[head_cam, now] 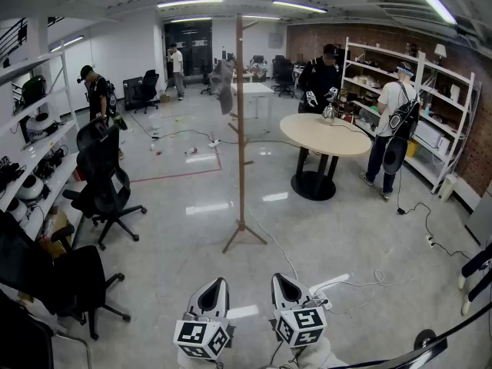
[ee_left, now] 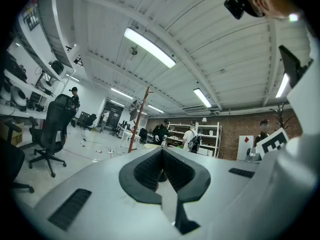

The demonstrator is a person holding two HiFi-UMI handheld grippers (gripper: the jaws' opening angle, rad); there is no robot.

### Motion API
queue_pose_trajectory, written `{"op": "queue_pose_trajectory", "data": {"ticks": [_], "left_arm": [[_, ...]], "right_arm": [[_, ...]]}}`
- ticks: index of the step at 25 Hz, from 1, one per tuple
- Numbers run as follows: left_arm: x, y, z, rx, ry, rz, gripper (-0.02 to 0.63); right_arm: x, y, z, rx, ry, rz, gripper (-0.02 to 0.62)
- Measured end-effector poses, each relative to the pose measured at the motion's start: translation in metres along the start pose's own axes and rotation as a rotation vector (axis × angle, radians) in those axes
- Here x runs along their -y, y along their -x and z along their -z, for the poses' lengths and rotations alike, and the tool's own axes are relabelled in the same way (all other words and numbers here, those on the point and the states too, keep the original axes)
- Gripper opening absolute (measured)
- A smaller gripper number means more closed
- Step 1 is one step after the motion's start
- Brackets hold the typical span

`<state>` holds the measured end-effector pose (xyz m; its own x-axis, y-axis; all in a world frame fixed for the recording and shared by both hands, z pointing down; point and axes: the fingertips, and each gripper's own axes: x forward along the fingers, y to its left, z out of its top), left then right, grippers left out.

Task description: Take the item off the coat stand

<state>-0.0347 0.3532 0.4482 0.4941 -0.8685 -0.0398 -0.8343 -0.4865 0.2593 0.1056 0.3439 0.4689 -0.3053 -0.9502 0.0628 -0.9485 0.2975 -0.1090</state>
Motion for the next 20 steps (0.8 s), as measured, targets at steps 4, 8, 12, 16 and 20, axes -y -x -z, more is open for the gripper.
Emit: {"op": "queue_pose_trajectory", "data": {"ticks": [4,8,12,16,20], "left_arm": [[-0.006,-0.011,0.004,-0.009,0.018,-0.003,-0.02],[-0.009,-0.022,0.004,-0.009,0.028,-0.001,-0.02],[-0.012,-0.036,0.004,-0.006,-0.007,0.008,-0.02],[-0.018,-0.049,0.003,-0.005,0.008,0.03,-0.02],[-0.026,-0.065,0.0,-0.002,-0.006,0.037,-0.02]], "right_arm": [[0.007,-0.009,-0.001,-0.001,-0.001,0.007,0.009],[0.015,-0.016,0.003,-0.015,-0.005,0.017,0.009],[0.021,-0.027,0.003,-0.012,-0.006,0.025,0.009],[0.024,-0.041,0.006,-0.018,-0.015,0.036,0.01],[0.026,-0.061,0.004,-0.012,-0.012,0.032,0.011]]}}
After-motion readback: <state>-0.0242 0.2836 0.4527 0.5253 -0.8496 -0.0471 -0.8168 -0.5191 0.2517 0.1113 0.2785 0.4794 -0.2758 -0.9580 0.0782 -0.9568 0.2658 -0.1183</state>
